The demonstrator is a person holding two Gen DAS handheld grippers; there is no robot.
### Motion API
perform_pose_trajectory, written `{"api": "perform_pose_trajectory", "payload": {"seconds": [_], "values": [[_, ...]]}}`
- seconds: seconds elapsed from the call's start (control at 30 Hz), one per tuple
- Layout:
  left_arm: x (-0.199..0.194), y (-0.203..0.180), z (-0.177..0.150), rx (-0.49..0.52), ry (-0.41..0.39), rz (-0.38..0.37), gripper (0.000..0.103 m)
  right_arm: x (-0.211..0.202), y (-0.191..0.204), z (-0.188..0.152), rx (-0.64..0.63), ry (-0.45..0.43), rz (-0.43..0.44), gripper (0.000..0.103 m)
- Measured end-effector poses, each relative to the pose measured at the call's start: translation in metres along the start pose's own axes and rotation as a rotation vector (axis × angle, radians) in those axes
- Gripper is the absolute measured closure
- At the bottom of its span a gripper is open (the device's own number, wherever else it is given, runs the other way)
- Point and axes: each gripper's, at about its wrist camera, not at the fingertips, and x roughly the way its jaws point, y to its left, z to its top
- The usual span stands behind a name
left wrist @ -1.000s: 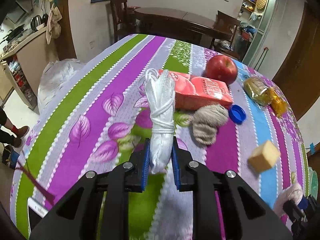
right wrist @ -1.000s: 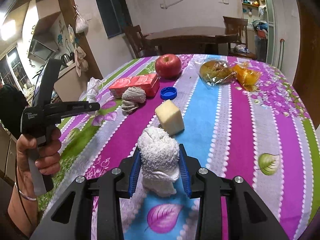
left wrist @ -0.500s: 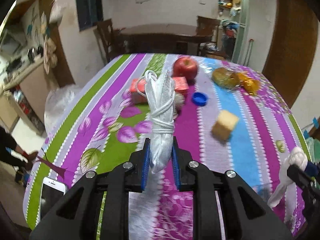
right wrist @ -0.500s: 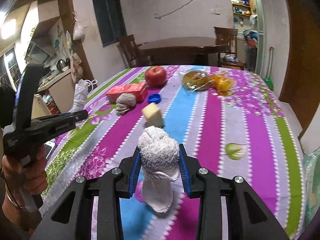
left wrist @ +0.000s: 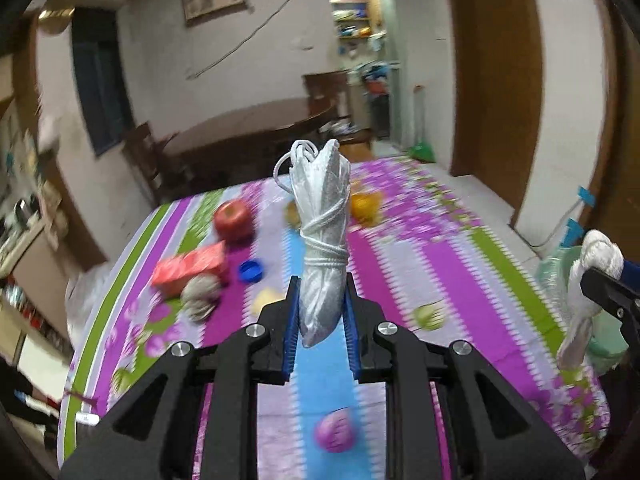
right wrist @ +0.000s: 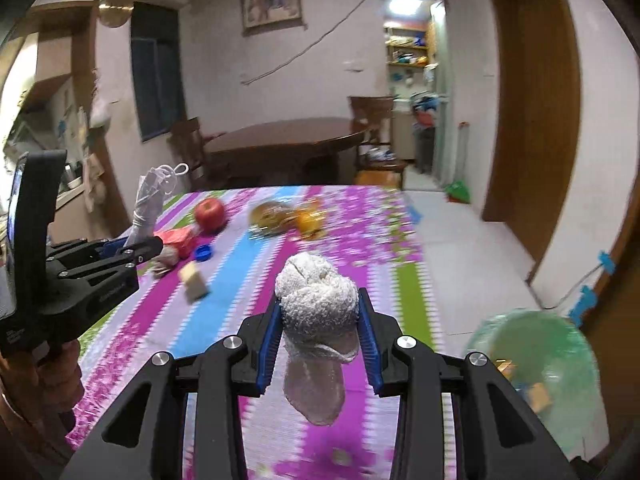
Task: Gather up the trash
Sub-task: 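Lift the rope bundle and towel and carry both over the green bin, then open both tools over the green bin to drop rope and towel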
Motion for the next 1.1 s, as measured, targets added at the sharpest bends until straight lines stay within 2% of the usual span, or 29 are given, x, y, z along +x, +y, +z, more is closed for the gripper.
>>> {"api": "perform_pose_trajectory", "payload": {"seconds": [0.4, 0.67, 0.87, 0.93, 1.1], "values": [[-0.014, -0.147, 0.034, 0.229, -0.098, -0.18, 0.084, -0.076, -0.136, 0.003, 0.094, -0.03, -0.229, 0.066], [0.002, -0.23, 0.042, 0.37, -0.098, -0.298, 0.084, -0.099, -0.24, -0.012, 0.208, 0.058, -0.331, 0.066], [0.021, -0.291, 0.039, 0.479, -0.049, -0.401, 0.084, -0.097, -0.296, -0.034, 0.29, 0.152, -0.368, 0.066], [0.03, -0.309, 0.034, 0.53, -0.013, -0.456, 0.084, -0.095, -0.311, -0.043, 0.312, 0.189, -0.372, 0.066], [0.051, -0.346, 0.026, 0.63, 0.08, -0.554, 0.084, -0.075, -0.325, -0.058, 0.321, 0.265, -0.388, 0.066]]}}
